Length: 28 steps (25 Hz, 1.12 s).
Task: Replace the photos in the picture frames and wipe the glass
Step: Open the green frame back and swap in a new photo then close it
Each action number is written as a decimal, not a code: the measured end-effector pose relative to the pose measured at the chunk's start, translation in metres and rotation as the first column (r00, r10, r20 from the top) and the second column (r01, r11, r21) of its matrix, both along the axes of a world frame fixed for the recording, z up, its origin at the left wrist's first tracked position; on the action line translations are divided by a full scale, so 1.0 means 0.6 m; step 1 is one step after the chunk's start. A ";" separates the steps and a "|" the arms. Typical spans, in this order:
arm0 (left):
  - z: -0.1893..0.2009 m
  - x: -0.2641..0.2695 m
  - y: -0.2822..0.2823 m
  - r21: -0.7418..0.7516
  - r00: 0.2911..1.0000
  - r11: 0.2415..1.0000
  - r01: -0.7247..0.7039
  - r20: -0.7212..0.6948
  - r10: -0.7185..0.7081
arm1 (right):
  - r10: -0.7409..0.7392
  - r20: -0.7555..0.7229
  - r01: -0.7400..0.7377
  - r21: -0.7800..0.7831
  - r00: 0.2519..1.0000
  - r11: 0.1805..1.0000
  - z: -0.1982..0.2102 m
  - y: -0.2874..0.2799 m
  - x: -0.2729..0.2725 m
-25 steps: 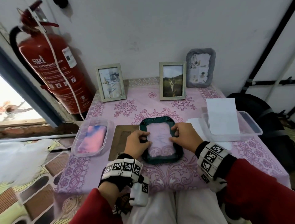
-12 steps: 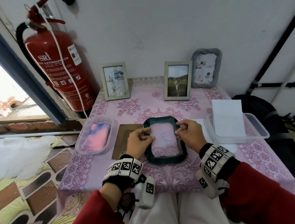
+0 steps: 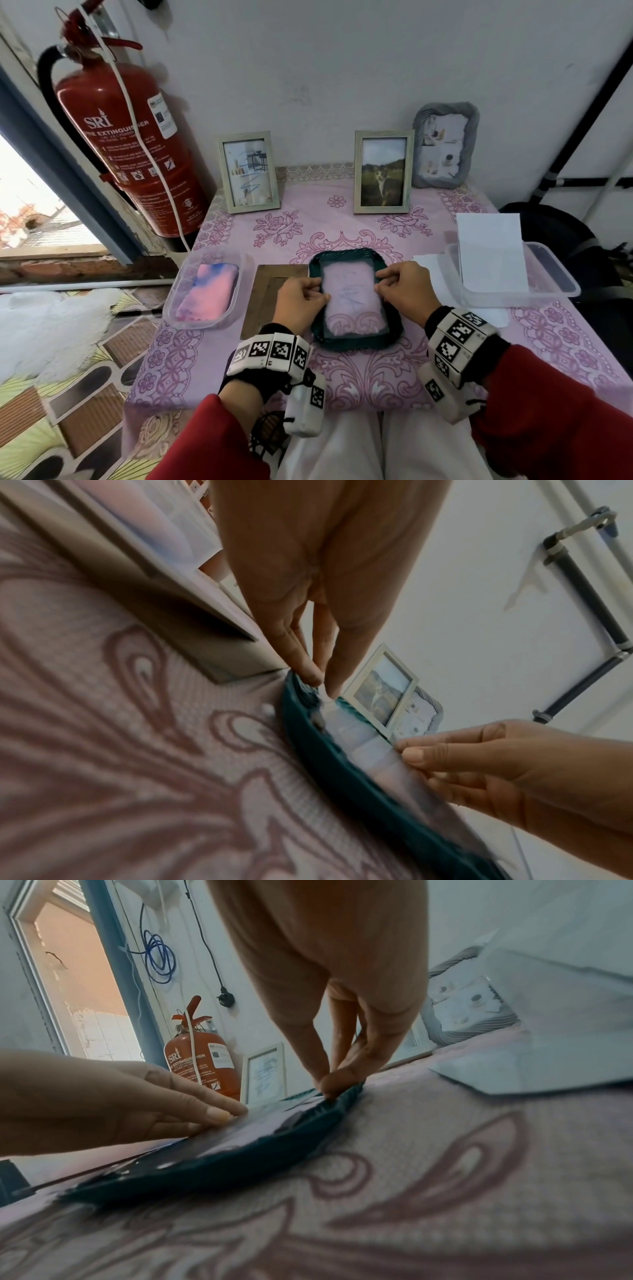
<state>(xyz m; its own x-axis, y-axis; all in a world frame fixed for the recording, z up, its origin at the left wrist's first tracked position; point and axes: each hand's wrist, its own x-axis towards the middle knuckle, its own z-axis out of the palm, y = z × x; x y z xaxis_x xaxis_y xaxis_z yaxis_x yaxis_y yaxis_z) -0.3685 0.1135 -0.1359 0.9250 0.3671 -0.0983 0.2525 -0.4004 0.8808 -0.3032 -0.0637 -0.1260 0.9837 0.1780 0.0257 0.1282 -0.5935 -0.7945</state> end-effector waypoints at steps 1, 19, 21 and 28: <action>-0.001 0.002 0.000 0.025 1.000 1.000 0.006 -0.008 -0.006 | 0.005 -0.002 -0.005 -0.025 1.000 1.000 0.000 0.000 0.001; 0.013 -0.004 0.006 0.072 0.999 0.997 0.034 -0.030 -0.032 | 0.086 -0.057 -0.091 -0.110 0.995 0.990 0.012 -0.007 -0.001; 0.017 -0.004 0.002 0.071 1.000 0.997 0.003 0.026 -0.005 | 0.093 -0.039 -0.096 -0.090 0.995 0.991 0.019 -0.012 -0.007; 0.057 0.016 -0.060 0.012 0.977 0.998 0.055 0.206 -0.056 | 0.103 0.127 -0.116 0.100 0.987 0.988 0.066 -0.042 -0.033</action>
